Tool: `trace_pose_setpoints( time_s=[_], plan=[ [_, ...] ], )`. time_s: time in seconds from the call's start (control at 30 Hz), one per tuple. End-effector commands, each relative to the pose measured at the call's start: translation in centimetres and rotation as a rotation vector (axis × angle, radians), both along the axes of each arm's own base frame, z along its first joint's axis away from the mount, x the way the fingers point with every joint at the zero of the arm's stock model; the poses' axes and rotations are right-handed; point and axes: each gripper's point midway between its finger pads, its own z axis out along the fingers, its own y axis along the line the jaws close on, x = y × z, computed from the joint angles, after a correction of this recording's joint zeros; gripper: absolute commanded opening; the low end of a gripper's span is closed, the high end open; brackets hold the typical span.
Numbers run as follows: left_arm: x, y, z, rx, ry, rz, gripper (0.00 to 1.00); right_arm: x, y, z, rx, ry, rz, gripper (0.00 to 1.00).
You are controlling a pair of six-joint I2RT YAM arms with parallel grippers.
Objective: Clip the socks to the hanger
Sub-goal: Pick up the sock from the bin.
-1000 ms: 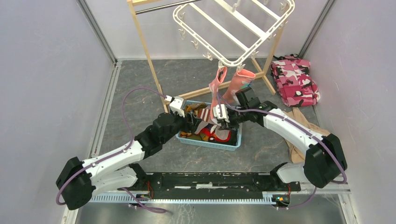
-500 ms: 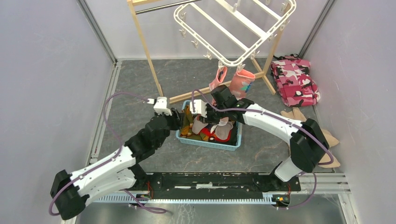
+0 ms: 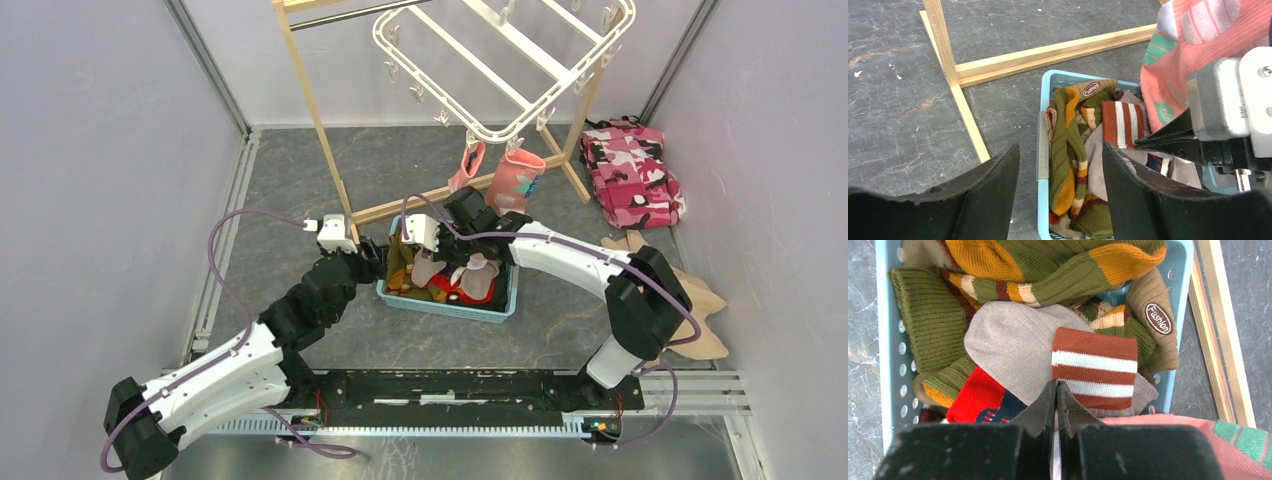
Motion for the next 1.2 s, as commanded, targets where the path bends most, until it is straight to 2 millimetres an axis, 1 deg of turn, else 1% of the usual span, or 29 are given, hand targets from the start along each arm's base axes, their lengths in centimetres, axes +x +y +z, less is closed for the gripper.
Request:
trace_pose_setpoints(
  time_s=[0.0,0.07,0.13,0.23,0.3,0.4,0.43,0.53,0.67,0.73,0.83,0.93,1.03,1.17],
  plan=[
    [0.3,-0.6,1.1,-0.074,-0.024,-0.001,0.69,0.2,1.4,5.0,0.113,-0.043,0.000,0.03],
    [0.3,-0.8,1.2,-0.082,-0.029,-0.015,0.71,-0.5,1.5,5.8,0.139,-0.029,0.024,0.00],
    [0.2,-1.2,1.3,-0.100,-0.036,-0.032,0.72,-1.2,1.5,6.3,0.161,-0.008,0.046,0.00],
    [0.0,-1.5,1.8,-0.131,-0.051,-0.047,0.75,-2.1,1.3,7.7,0.215,0.031,0.087,0.00],
    [-0.2,-1.7,2.4,-0.159,-0.069,-0.068,0.82,-3.1,1.1,8.9,0.278,0.091,0.139,0.00],
    [-0.9,-2.4,3.9,-0.219,-0.123,-0.128,0.97,-4.2,0.3,10.9,0.387,0.176,0.214,0.00],
    [-1.1,-2.7,4.4,-0.242,-0.144,-0.151,0.99,-4.7,0.0,11.5,0.418,0.198,0.243,0.00],
    [-2.2,-3.2,6.1,-0.288,-0.226,-0.230,1.00,-5.8,-1.3,13.2,0.493,0.227,0.307,0.00],
    [-4.0,-4.4,8.6,-0.290,-0.360,-0.378,1.00,-6.6,-3.3,15.1,0.561,0.234,0.347,0.00],
    [-5.1,-5.4,9.8,-0.274,-0.433,-0.470,1.00,-6.7,-4.1,16.4,0.588,0.225,0.356,0.00],
    [-6.6,-7.2,10.8,-0.221,-0.514,-0.617,1.00,-6.8,-5.0,18.2,0.620,0.219,0.353,0.00],
    [-7.3,-9.1,11.5,-0.155,-0.563,-0.734,1.00,-7.4,-5.6,19.5,0.646,0.226,0.360,0.00],
    [-7.7,-10.7,11.5,-0.087,-0.607,-0.829,1.00,-7.8,-6.1,20.4,0.670,0.229,0.367,0.00],
    [-7.1,-12.0,10.4,0.005,-0.637,-0.875,1.00,-7.8,-6.9,22.8,0.699,0.196,0.373,0.00]
  ],
)
